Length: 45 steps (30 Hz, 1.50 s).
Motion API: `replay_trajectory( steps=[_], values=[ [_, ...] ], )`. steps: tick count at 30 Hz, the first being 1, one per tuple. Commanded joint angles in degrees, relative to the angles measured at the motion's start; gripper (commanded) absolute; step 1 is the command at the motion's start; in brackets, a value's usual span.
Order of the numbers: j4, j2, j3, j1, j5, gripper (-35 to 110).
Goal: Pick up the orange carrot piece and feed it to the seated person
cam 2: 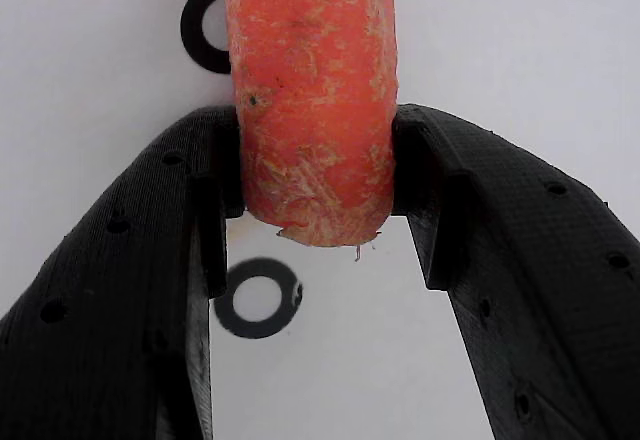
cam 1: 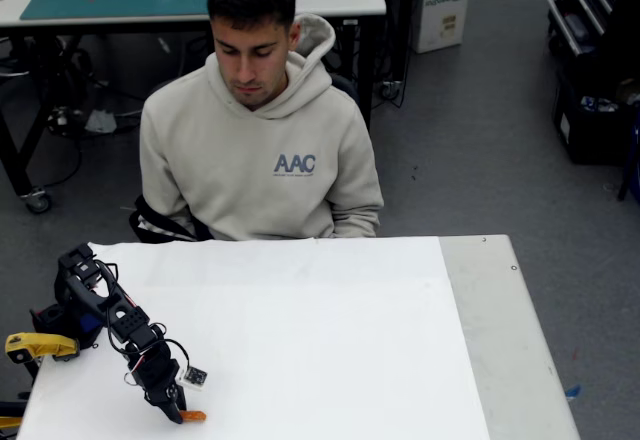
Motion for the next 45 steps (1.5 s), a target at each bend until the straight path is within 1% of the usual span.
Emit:
replay_trajectory(
  steps=[1, 14, 18, 22, 28, 39, 41, 45],
  values=[
    [0.26, 5.36, -1.05, -0.70, -0.62, -3],
    [0.26, 25.75, -1.05, -14.33, -0.79, -2],
    [0.18, 31.38, -1.05, -20.83, -0.88, -2],
    [0.18, 32.87, -4.04, -28.13, -0.97, -2],
    [0.18, 30.67, -17.84, -37.79, -0.97, -2],
    [0.18, 13.89, -51.68, -49.48, -1.32, -2],
    [0.18, 10.72, -58.36, -51.50, -3.25, -2],
    [0.18, 4.39, -70.22, -56.07, -10.28, -2]
  ],
)
